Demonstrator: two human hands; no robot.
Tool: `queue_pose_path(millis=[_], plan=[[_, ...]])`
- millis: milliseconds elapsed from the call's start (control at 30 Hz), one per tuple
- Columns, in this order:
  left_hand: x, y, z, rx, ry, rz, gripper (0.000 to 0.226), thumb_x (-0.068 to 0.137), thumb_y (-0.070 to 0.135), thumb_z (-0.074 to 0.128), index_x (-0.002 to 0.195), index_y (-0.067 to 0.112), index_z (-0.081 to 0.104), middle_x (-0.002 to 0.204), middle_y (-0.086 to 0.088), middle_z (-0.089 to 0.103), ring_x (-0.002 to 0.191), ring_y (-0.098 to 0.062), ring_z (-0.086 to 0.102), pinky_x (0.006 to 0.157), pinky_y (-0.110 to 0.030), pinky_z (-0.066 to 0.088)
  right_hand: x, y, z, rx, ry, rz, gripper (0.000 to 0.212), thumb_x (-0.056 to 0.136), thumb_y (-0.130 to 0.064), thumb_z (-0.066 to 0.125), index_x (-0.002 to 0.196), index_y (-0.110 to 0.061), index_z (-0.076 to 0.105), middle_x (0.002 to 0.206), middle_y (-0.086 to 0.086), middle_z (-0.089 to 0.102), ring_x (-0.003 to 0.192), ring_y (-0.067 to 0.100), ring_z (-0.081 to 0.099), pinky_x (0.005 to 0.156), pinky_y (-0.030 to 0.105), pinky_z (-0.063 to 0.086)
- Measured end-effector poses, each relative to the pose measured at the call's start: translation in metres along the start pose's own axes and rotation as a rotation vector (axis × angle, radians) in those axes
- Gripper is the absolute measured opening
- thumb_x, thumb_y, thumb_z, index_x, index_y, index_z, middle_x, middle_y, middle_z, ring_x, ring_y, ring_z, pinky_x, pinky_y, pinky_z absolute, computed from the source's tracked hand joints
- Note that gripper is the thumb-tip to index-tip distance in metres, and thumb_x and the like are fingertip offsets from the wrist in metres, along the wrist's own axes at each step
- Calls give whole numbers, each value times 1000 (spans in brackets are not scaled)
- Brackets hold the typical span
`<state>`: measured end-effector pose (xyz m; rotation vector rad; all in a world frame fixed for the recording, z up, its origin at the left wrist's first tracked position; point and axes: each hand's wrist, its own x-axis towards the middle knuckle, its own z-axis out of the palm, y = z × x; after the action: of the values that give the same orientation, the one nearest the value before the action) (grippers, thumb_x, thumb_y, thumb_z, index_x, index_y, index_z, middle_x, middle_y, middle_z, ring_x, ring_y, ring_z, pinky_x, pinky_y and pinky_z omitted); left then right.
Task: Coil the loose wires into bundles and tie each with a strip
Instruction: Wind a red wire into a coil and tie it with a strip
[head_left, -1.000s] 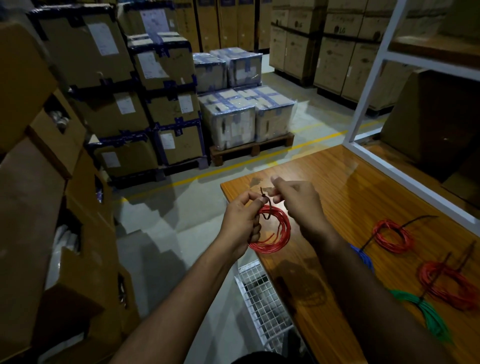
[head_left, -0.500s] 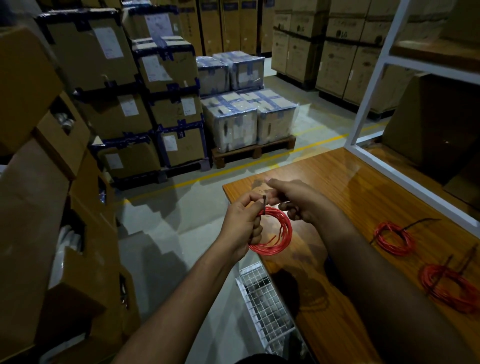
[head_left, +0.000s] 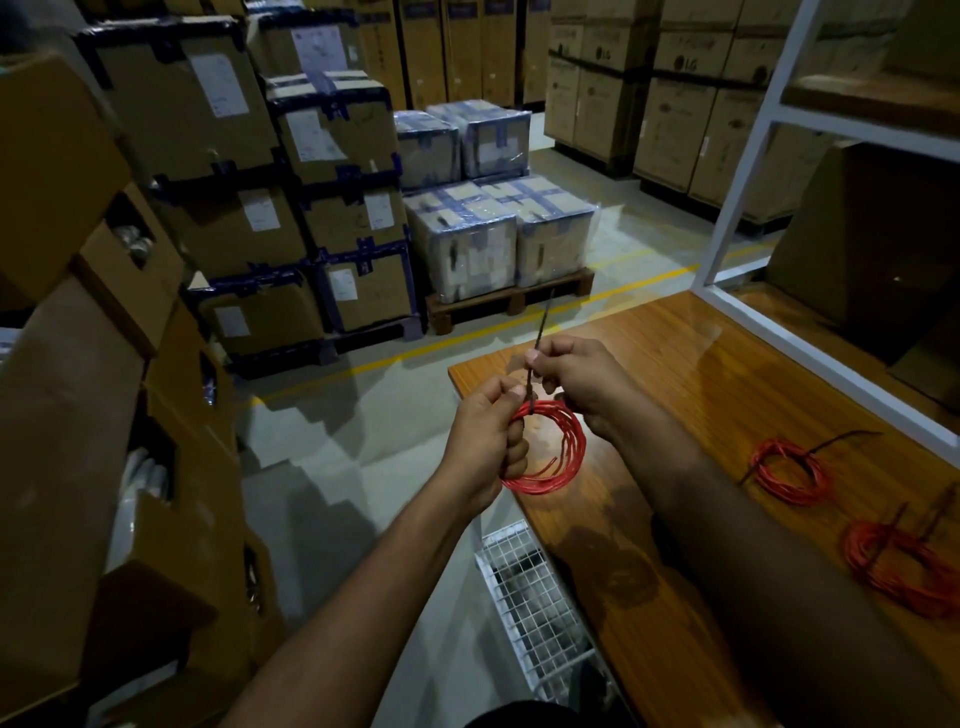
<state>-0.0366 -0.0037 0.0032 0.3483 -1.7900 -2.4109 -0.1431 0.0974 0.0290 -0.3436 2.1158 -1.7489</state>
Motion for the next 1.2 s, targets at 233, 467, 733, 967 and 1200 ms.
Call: queue_pose_path(millis=[233,467,733,967,1200], plan=[[-4,-4,-1,41,50,-37,28,108,26,37,87,24,55,56,0,26,43,-10,22,42,-21,19,-8,-13,3,130,-14,-130,14,99,-10,58,85,-8,58,66,9,65,55,18,60,52,29,55],[-11,0,6,-38,15,-27,23,107,23,40,86,17,46,54,1,26,40,-9,21,41,-20,17,0,3,2,-34,145,-199,18,94,-6,64,77,-11,60,58,7,66,48,14,56,50,29,48],[-27,-32,13,-12,115,-165,24,107,22,41,84,14,44,56,1,30,41,-9,23,39,-19,20,-38,7,-3,-250,165,-374,12,93,-16,66,85,-7,69,64,2,70,51,0,60,51,14,43],[-40,-56,29,-78,107,-187,23,107,24,42,86,14,44,54,2,27,41,-9,23,40,-20,20,-85,21,-18,-234,83,-486,16,92,-16,66,77,-21,66,63,0,69,61,9,66,58,24,50],[-68,-78,67,-9,34,-259,22,106,22,43,85,15,42,54,3,30,41,-8,23,38,-19,19,-120,59,-79,-199,37,-357,17,97,-32,61,93,-18,69,83,0,75,65,15,64,60,39,52]])
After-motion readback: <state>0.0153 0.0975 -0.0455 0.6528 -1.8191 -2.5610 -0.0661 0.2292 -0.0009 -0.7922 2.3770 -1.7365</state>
